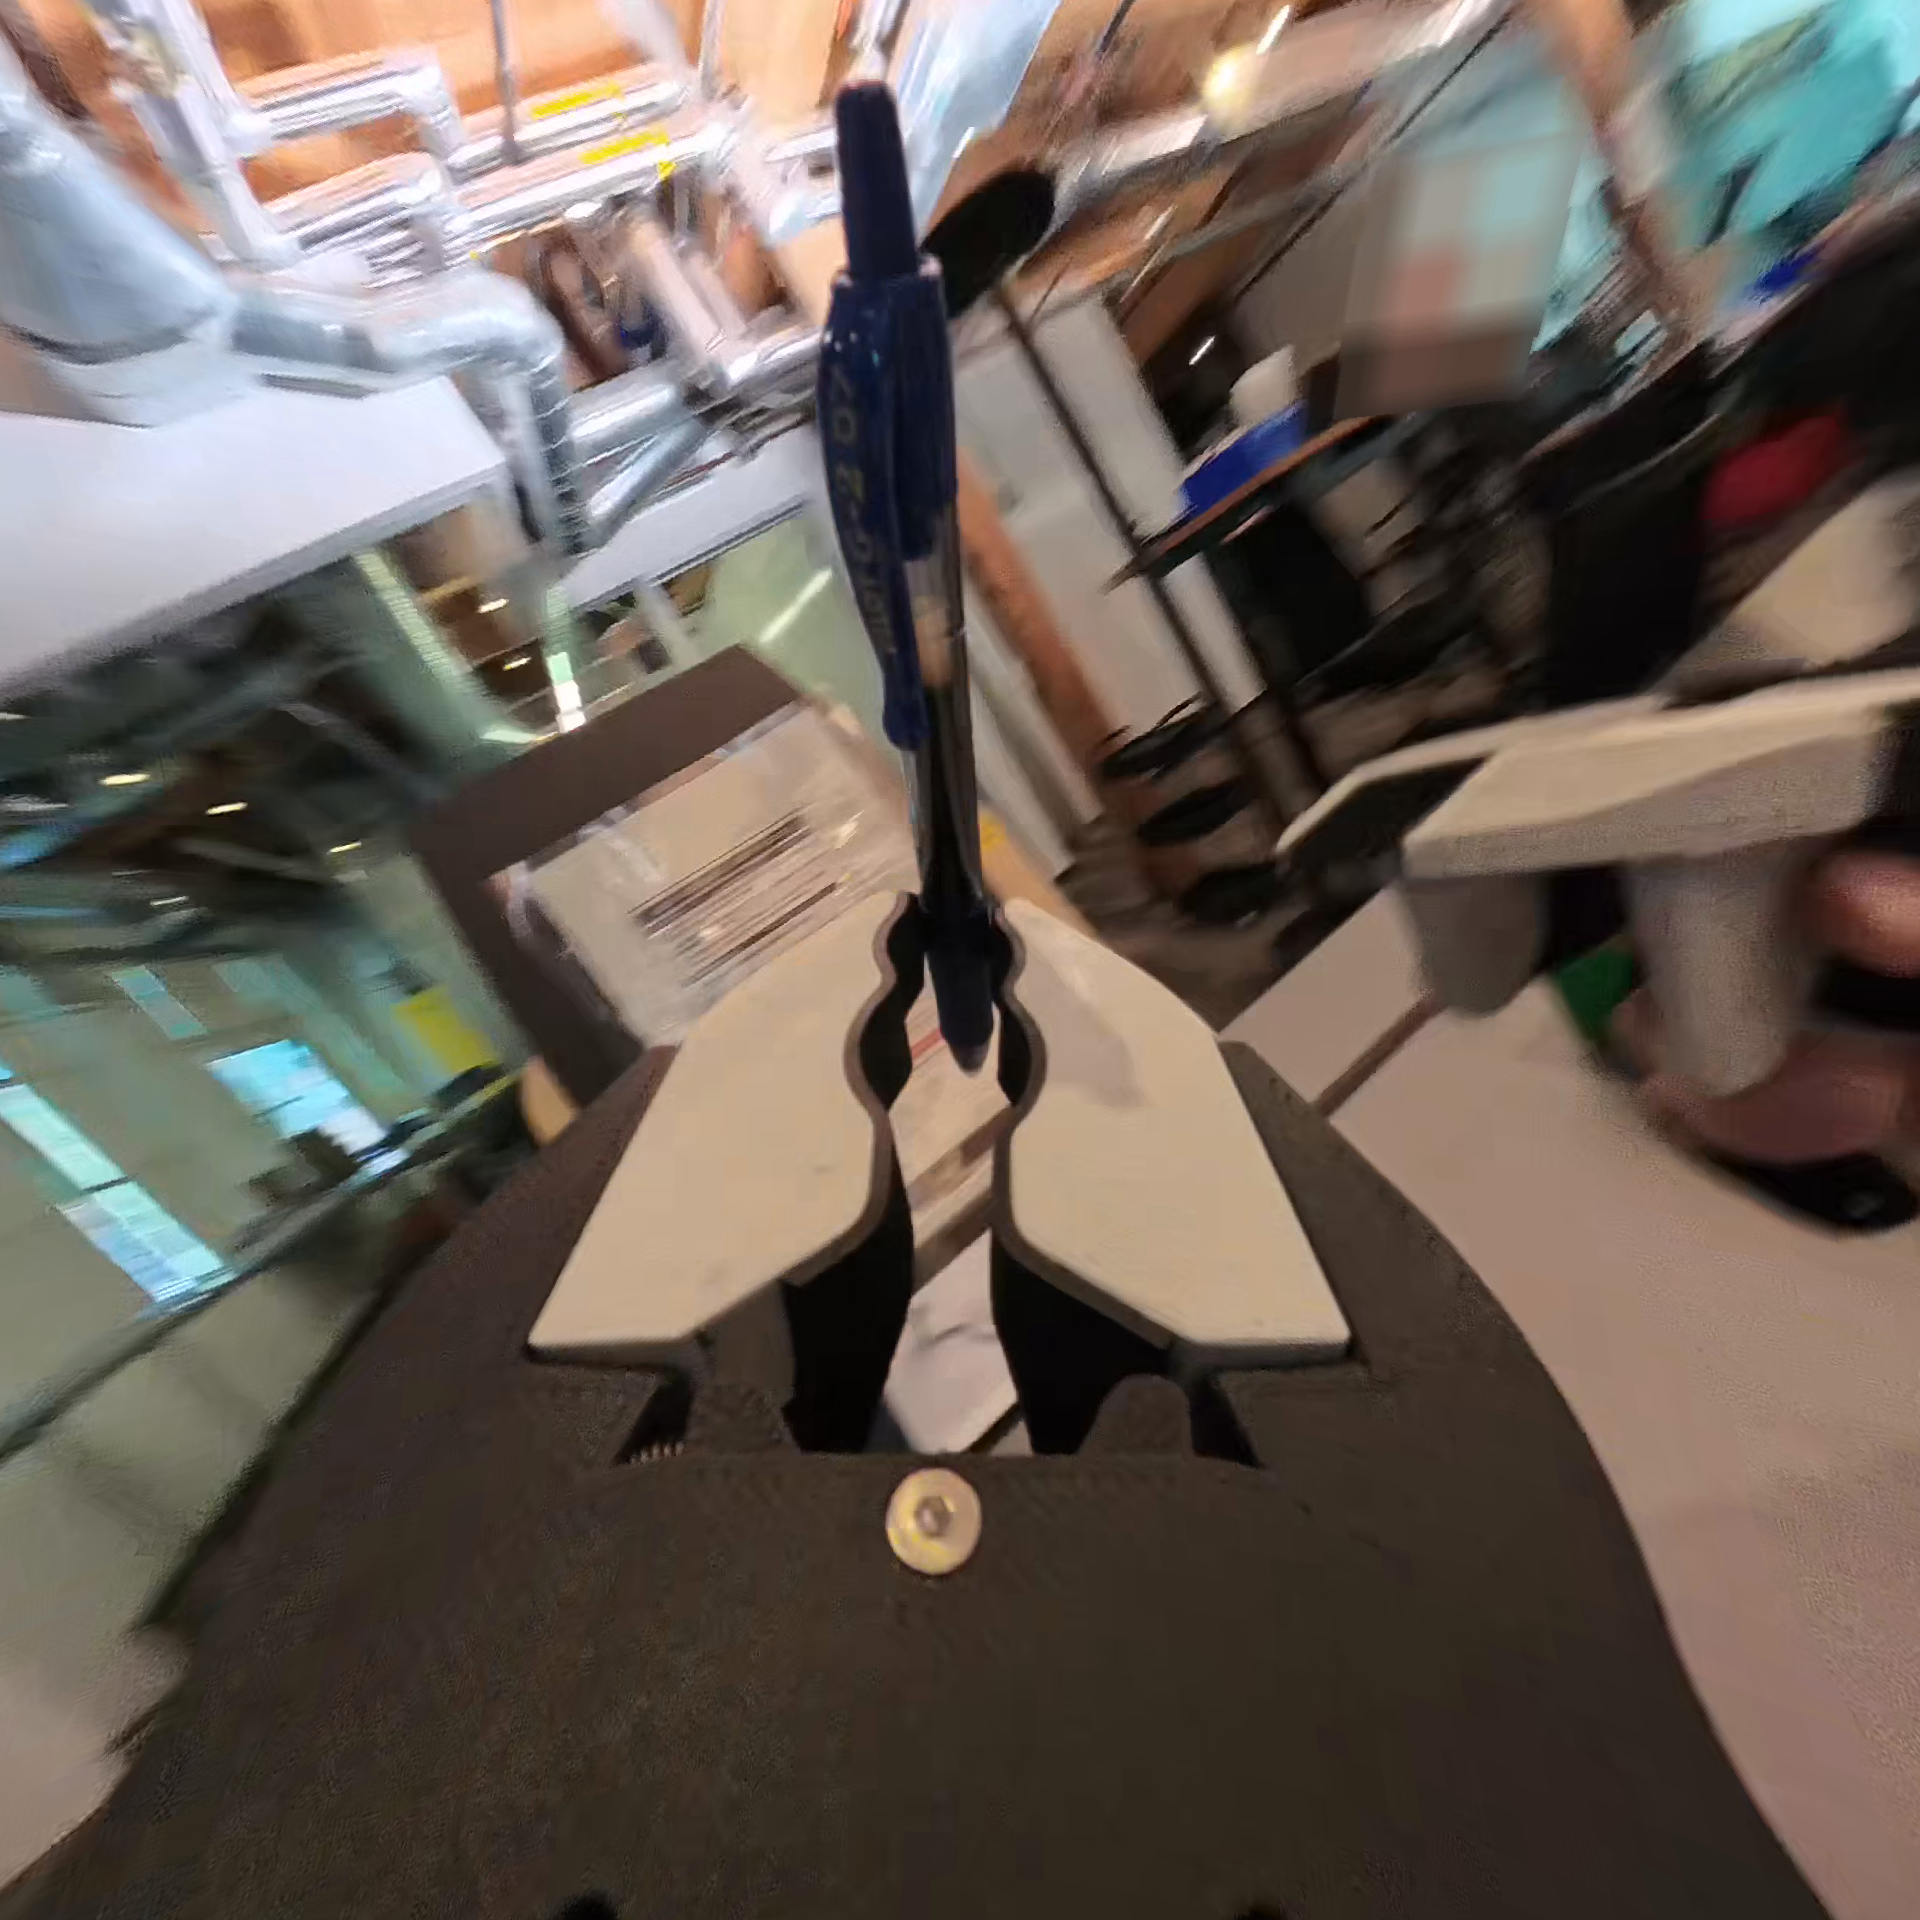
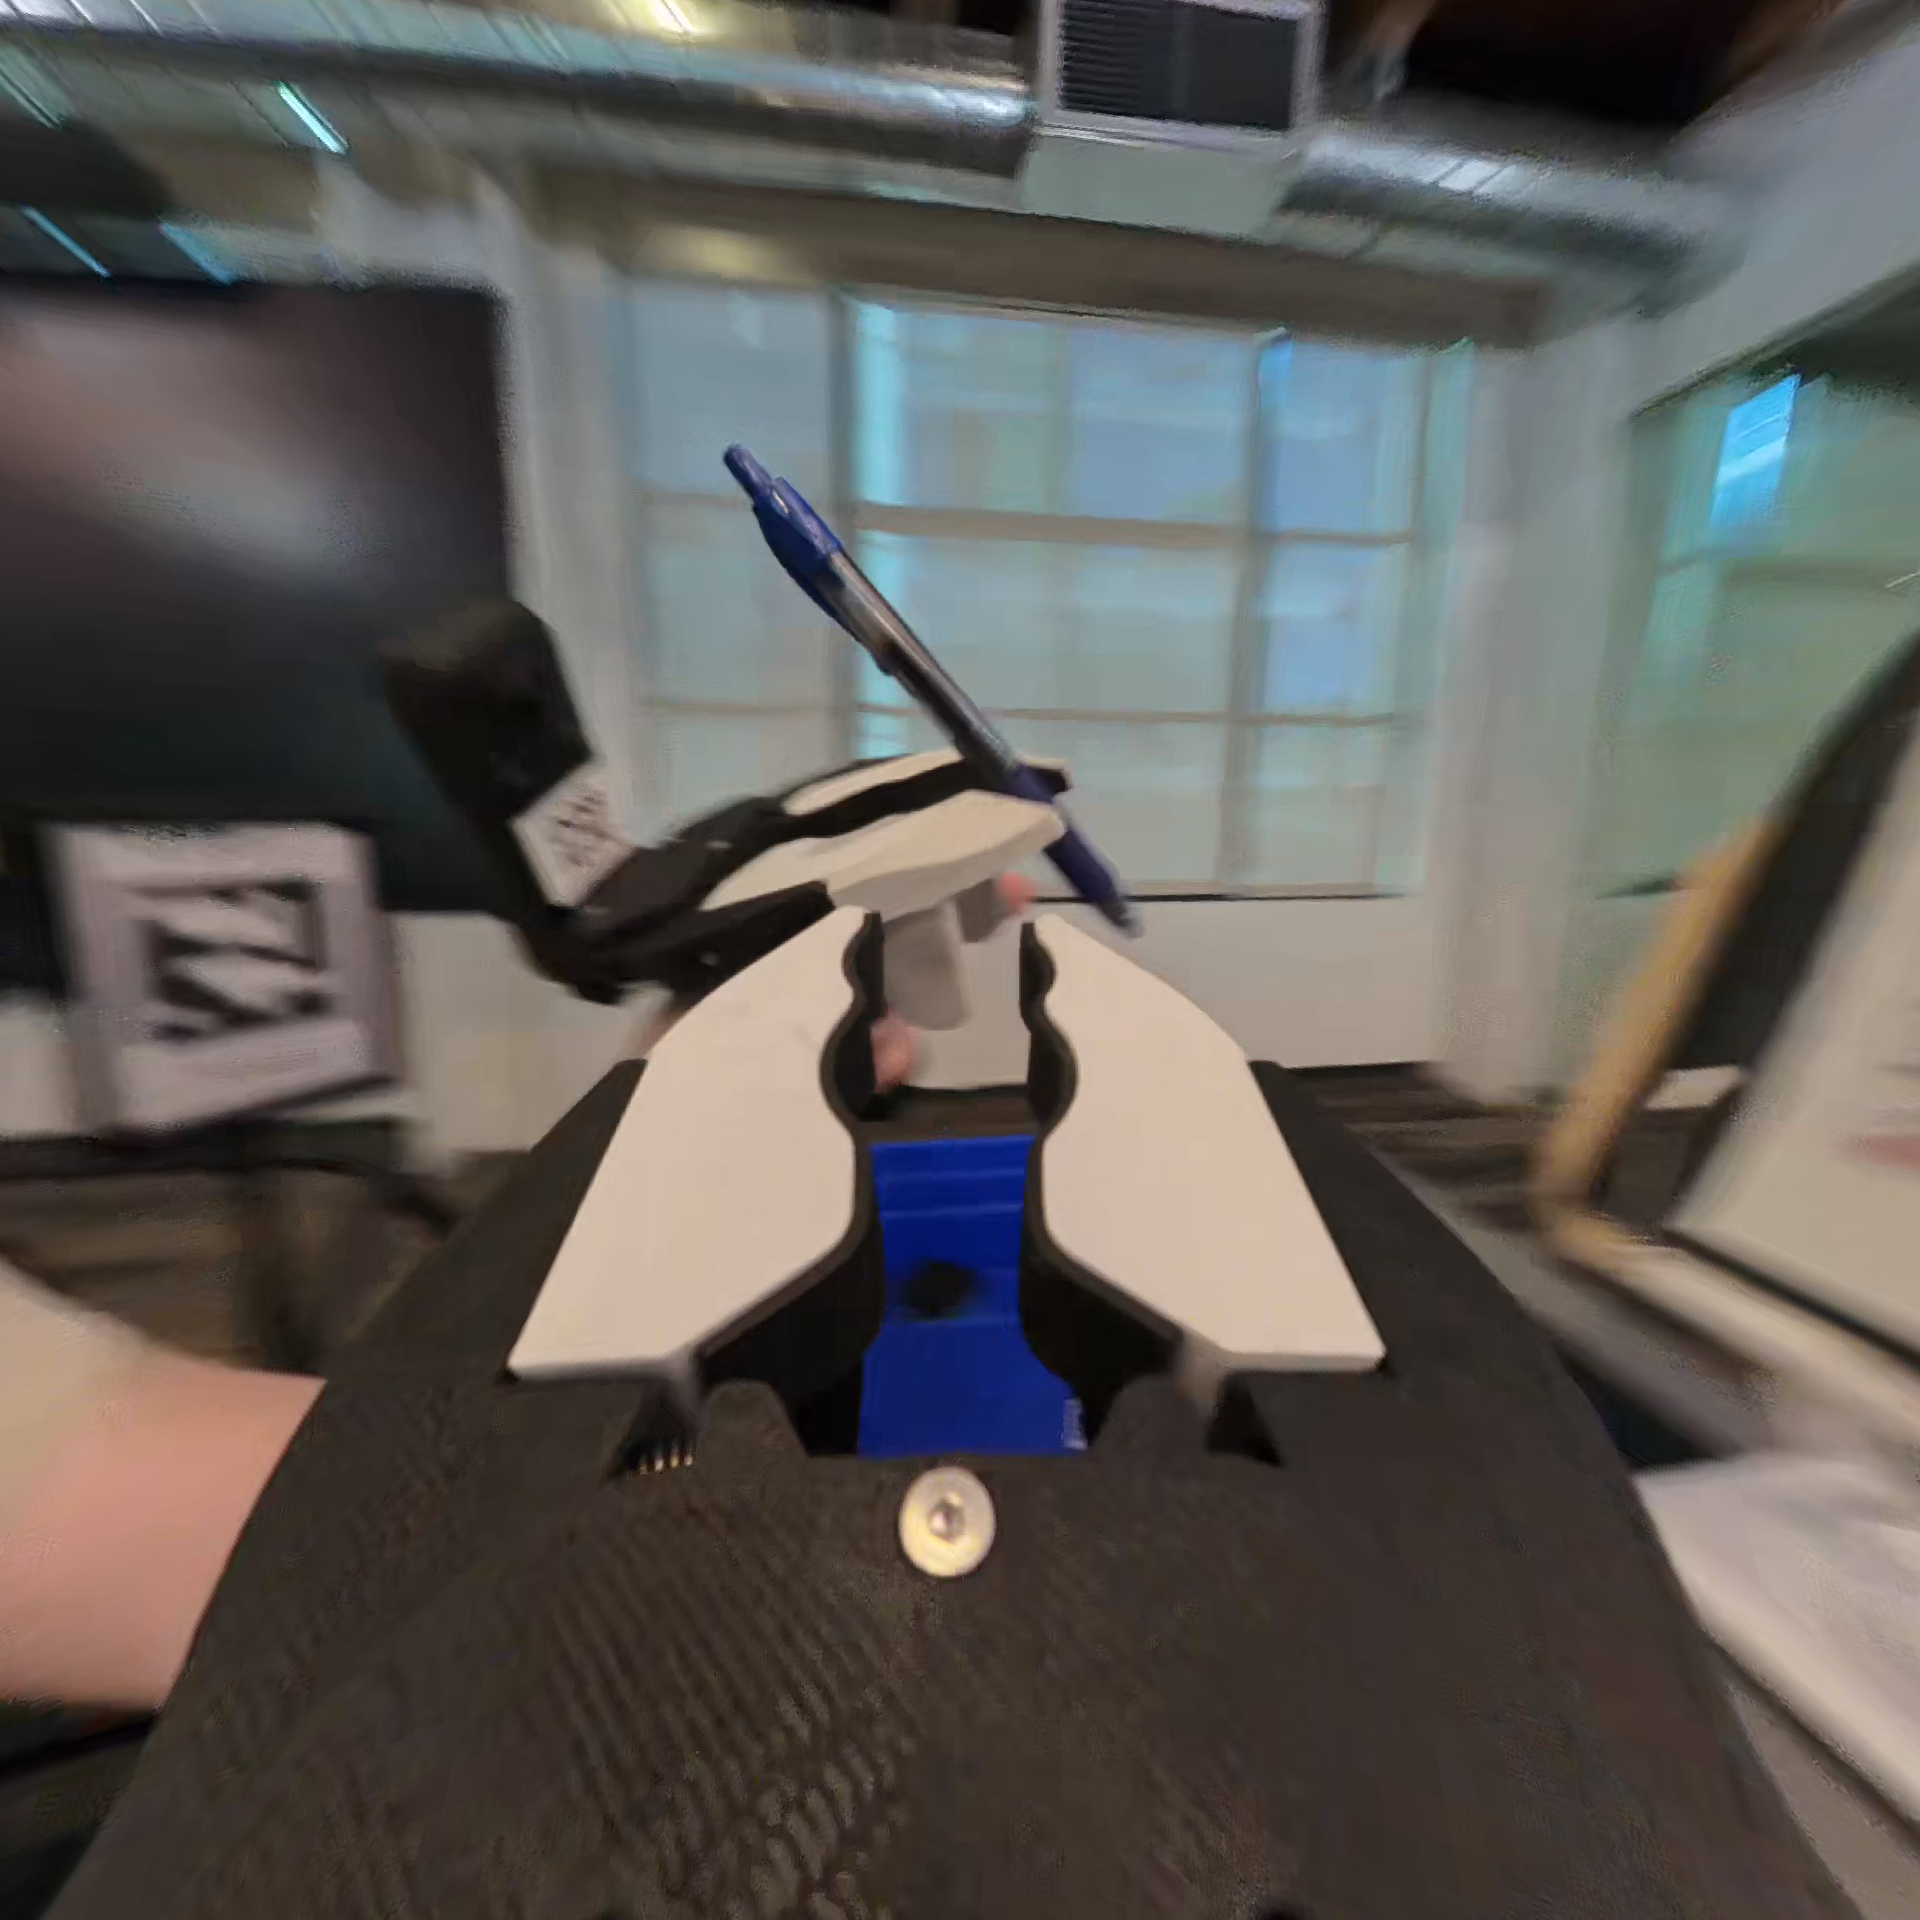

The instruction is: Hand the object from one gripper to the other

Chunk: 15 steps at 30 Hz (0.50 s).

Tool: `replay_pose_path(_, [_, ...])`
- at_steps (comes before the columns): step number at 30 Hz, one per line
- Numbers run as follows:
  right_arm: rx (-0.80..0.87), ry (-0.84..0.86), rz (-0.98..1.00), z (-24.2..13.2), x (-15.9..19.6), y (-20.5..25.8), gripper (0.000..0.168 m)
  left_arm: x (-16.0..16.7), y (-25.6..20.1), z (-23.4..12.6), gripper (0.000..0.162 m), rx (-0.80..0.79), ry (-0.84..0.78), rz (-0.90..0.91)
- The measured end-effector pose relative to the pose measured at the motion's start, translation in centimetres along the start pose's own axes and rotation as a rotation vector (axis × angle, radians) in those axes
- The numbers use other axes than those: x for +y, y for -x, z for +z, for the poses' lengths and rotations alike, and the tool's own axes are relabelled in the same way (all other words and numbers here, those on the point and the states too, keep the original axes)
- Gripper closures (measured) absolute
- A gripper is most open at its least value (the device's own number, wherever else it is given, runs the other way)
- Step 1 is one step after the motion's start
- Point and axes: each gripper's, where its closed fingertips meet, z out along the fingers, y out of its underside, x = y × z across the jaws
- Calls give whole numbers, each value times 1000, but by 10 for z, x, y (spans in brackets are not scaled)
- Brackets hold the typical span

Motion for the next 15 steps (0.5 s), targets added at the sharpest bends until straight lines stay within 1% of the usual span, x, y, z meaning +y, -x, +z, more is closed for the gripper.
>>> replay_pose_path(1, [112,28,-157,-3,-4,-7,144,7,4,3,150,-52,43,45])
replay_pose_path(3, [291,77,-425,-8,-15,-11,144,15,9,9,151,-145,85,68])
replay_pose_path(5, [382,74,-592,-10,-26,-3,144,17,9,13,151,-232,97,127])
replay_pose_path(6, [405,56,-633,-9,-31,3,144,16,8,15,151,-286,99,193])
replay_pose_path(8, [422,32,-633,-8,-35,12,145,11,5,15,151,-401,95,370])
replay_pose_path(10, [416,31,-558,-5,-33,14,145,2,-3,15,151,-479,63,520])
replay_pose_path(15, [351,37,-280,-4,-27,11,144,-4,-15,16,151,-560,27,663])
